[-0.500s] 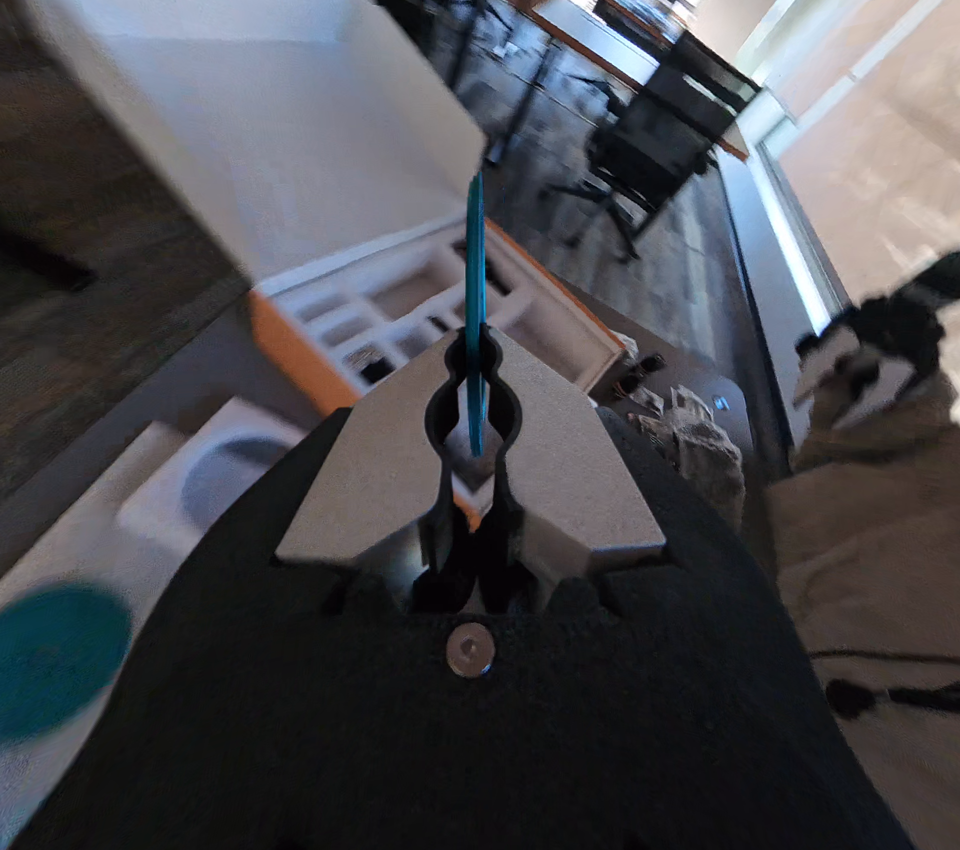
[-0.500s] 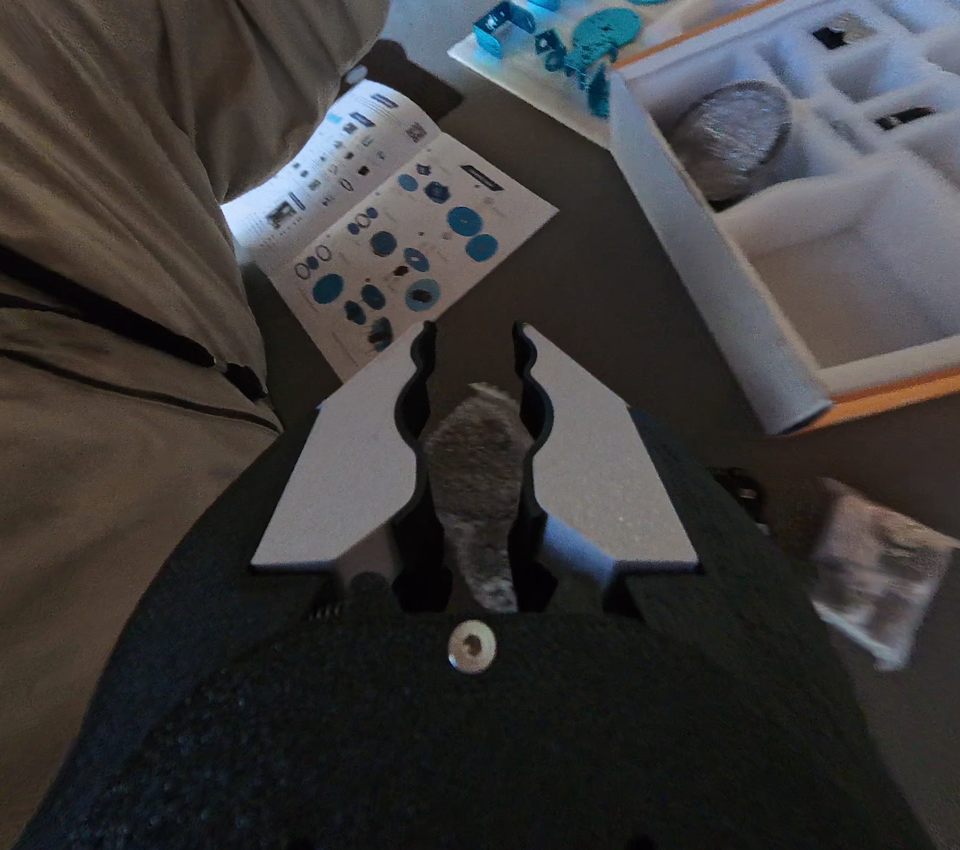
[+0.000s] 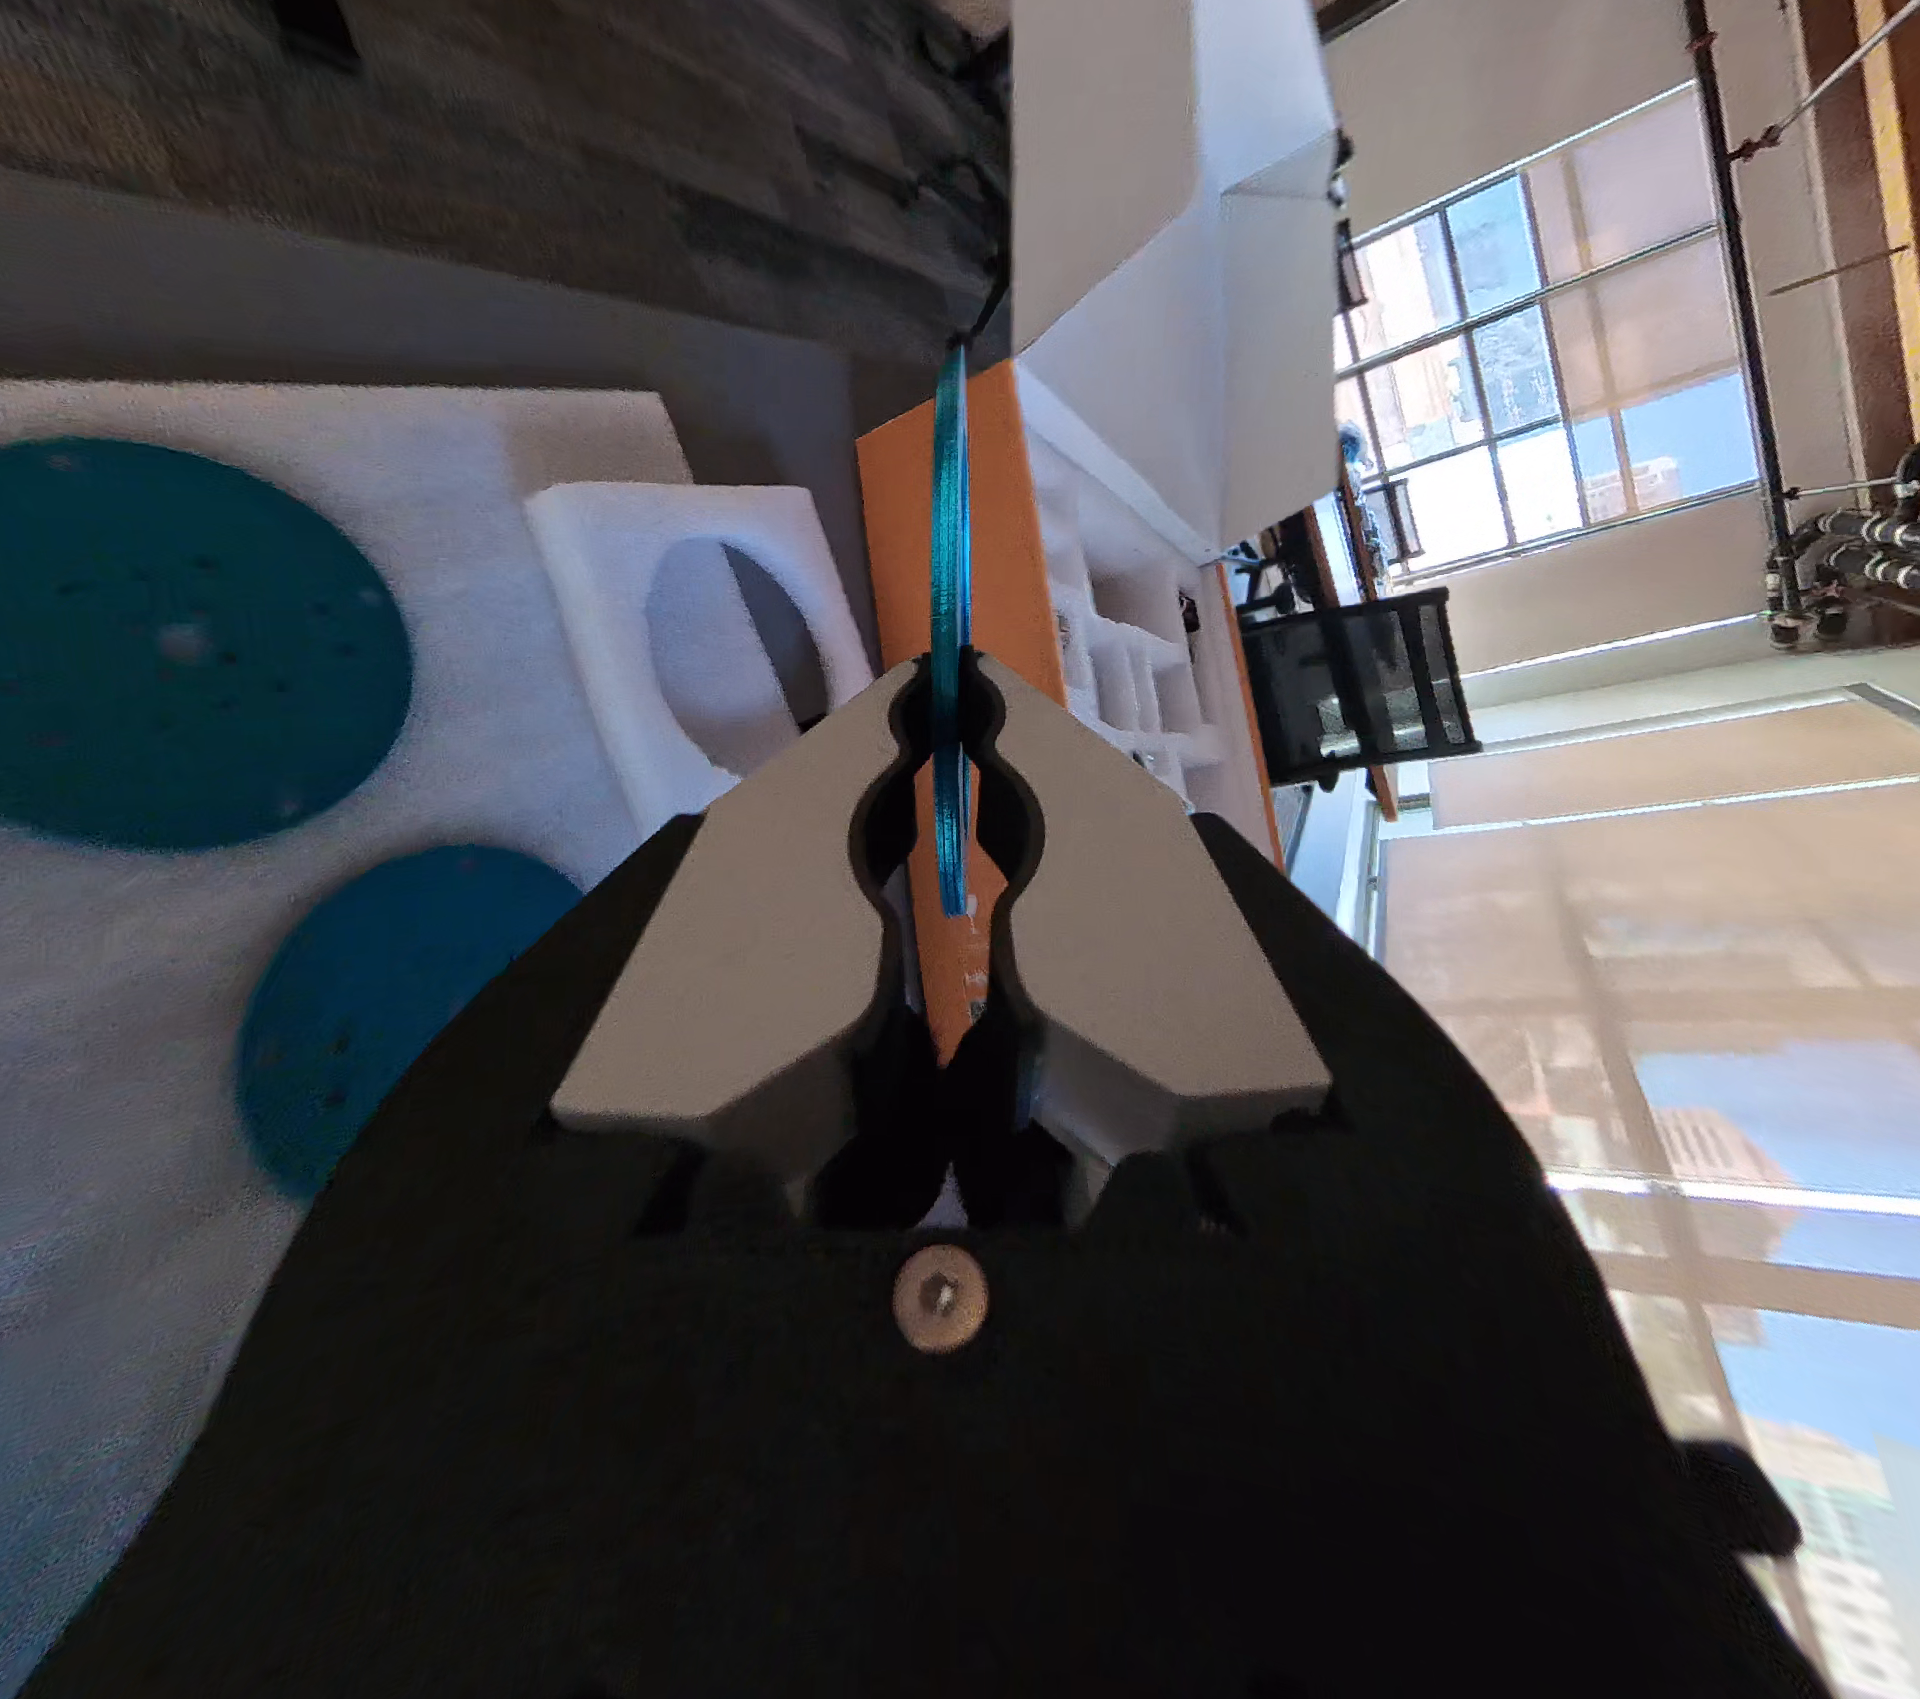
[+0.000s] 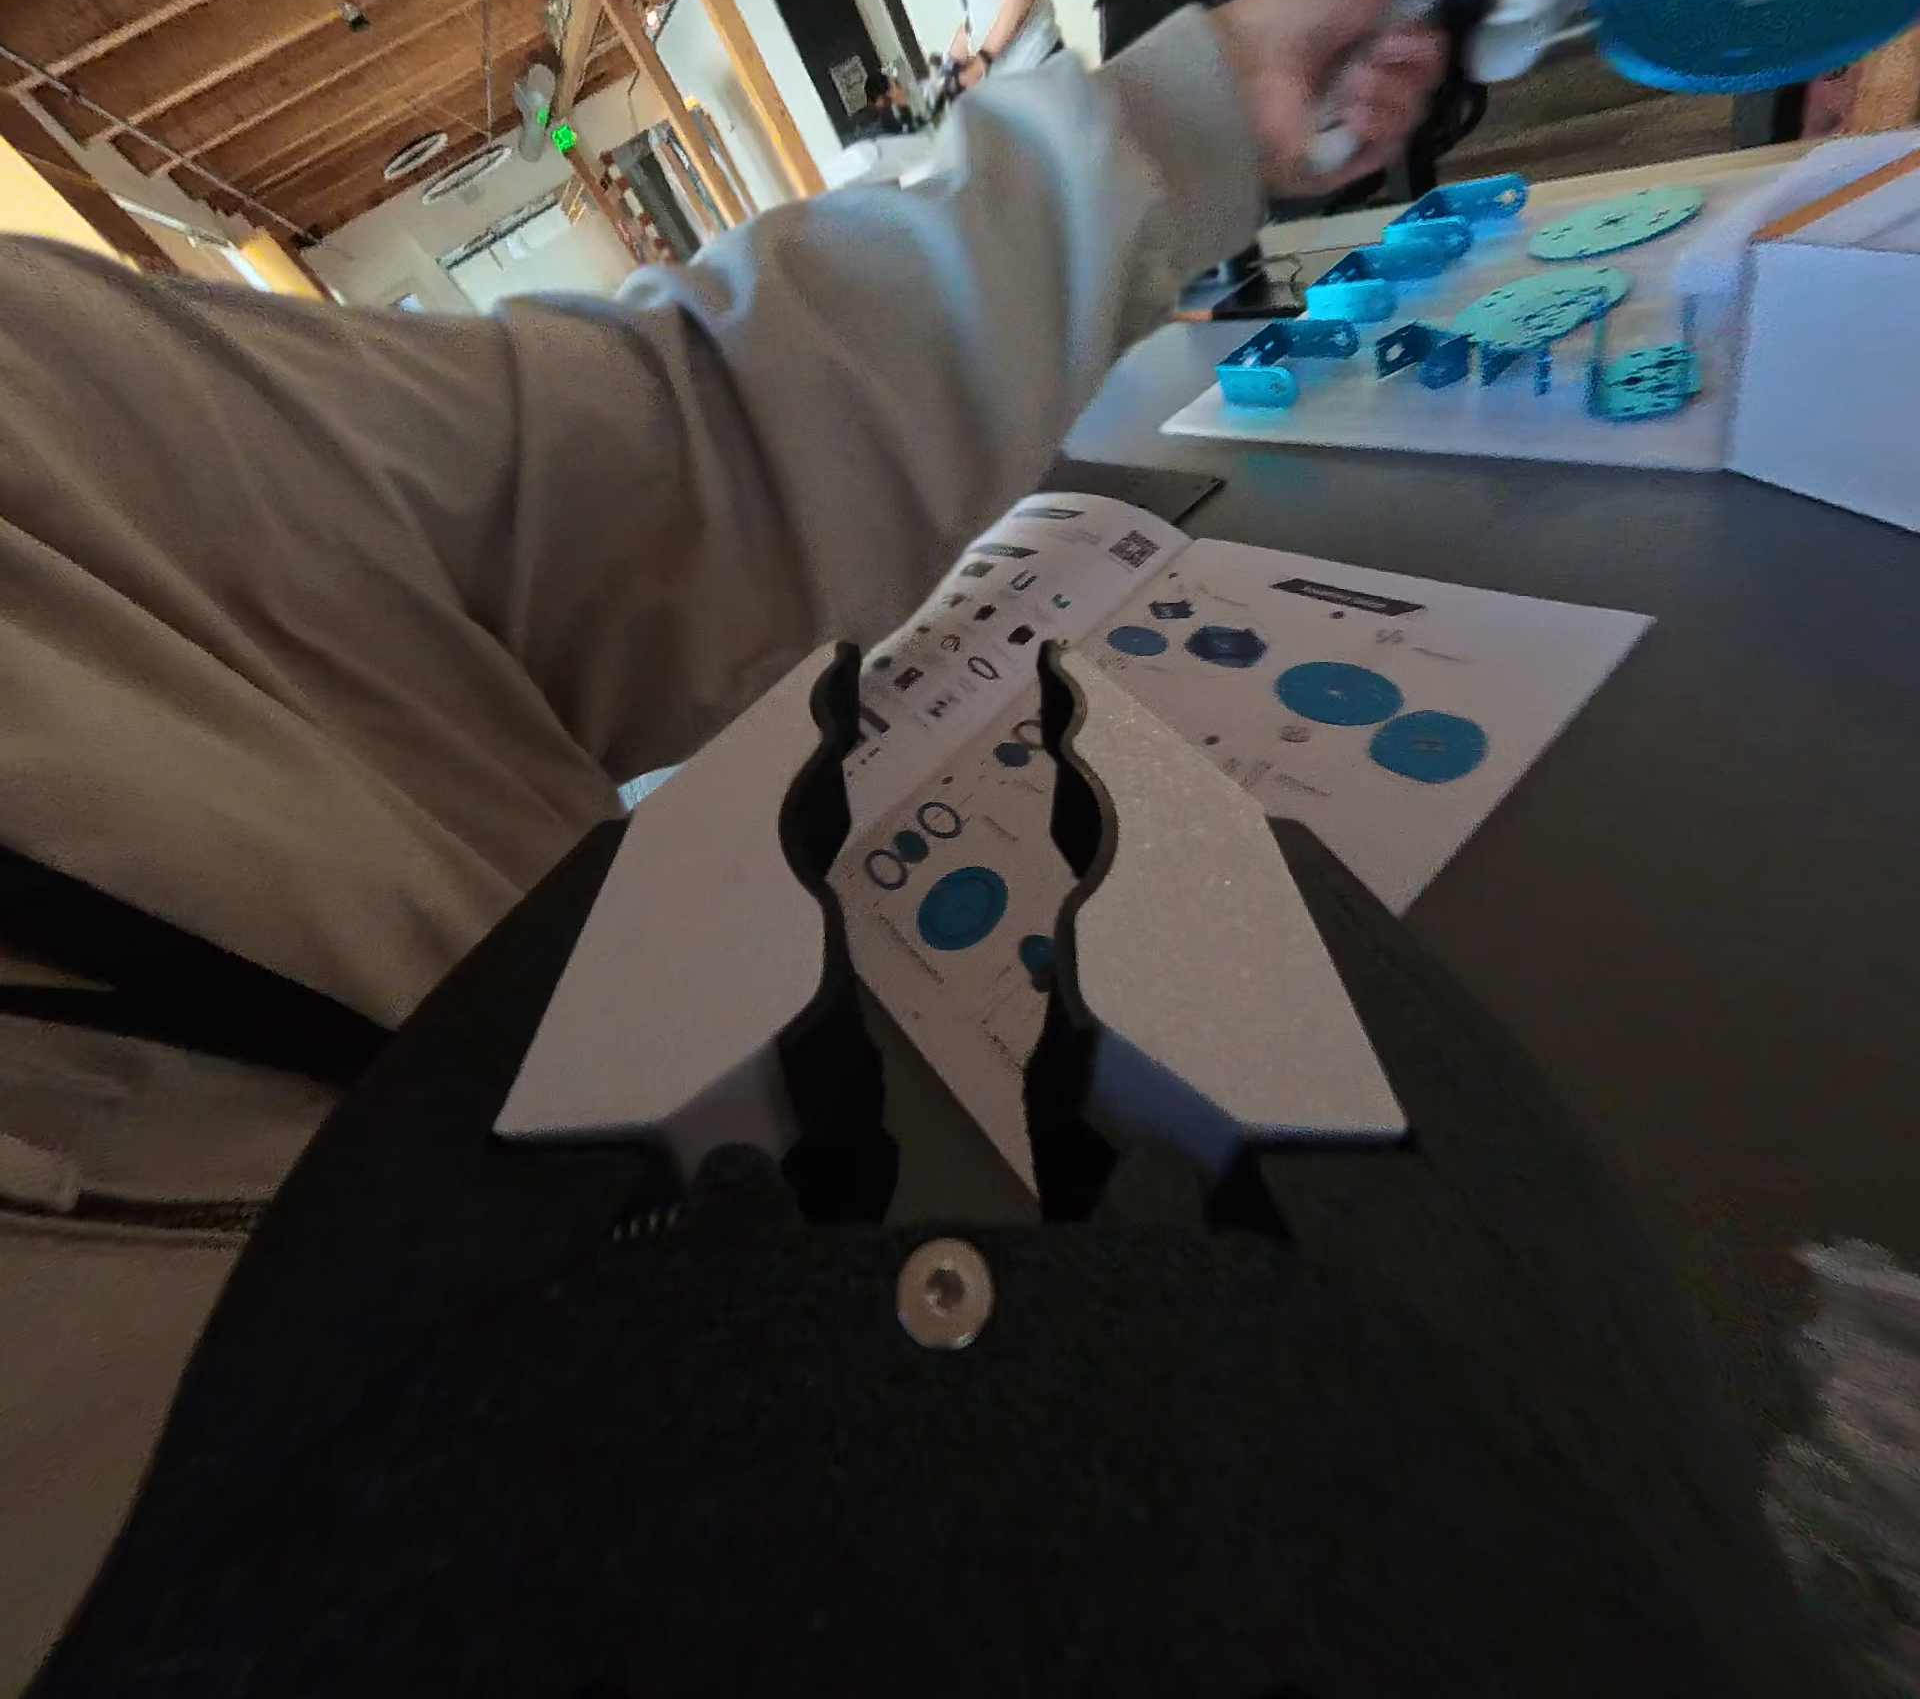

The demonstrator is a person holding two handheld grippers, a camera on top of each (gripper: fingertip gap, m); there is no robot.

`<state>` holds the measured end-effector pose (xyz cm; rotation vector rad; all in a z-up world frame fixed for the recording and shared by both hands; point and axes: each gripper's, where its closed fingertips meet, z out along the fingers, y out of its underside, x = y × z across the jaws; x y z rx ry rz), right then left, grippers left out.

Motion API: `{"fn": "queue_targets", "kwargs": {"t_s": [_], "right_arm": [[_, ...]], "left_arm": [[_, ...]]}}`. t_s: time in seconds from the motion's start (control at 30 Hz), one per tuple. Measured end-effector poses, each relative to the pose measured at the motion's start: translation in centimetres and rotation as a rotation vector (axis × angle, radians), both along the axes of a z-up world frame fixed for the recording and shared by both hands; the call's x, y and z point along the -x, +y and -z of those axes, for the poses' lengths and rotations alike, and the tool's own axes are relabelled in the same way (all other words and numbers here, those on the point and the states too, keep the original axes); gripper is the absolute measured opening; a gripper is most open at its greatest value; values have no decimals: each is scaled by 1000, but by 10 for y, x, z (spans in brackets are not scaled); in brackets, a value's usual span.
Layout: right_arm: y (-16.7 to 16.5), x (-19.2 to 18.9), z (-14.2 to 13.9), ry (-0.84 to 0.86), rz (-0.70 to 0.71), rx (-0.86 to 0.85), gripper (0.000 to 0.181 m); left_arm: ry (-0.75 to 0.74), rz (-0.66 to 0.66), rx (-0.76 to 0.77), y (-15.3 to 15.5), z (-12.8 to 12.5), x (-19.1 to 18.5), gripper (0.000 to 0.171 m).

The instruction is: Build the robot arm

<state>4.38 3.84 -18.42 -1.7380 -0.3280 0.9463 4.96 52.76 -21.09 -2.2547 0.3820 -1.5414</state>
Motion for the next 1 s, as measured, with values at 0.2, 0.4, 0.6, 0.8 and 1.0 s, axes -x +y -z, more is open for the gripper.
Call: {"fn": "queue_targets", "kwargs": {"t_s": [0.2, 0.4, 0.6, 0.8, 1.0], "right_arm": [[-13, 35, 11, -48, -4, 19, 33], [-17, 24, 22, -116, 4, 54, 32], [-9, -74, -3, -362, 109, 140, 39], [58, -215, -13, -551, 180, 272, 72], [159, -365, 71, -483, 406, 592, 70]], "left_arm": [[-10, 19, 183, 13, 63, -45, 2], [106, 98, 302, -3, 98, -48, 6], [354, 186, 225, -17, 110, -30, 27], [473, 196, 156, -26, 114, -27, 51], [534, 107, -5, -20, 92, -15, 54]]}}
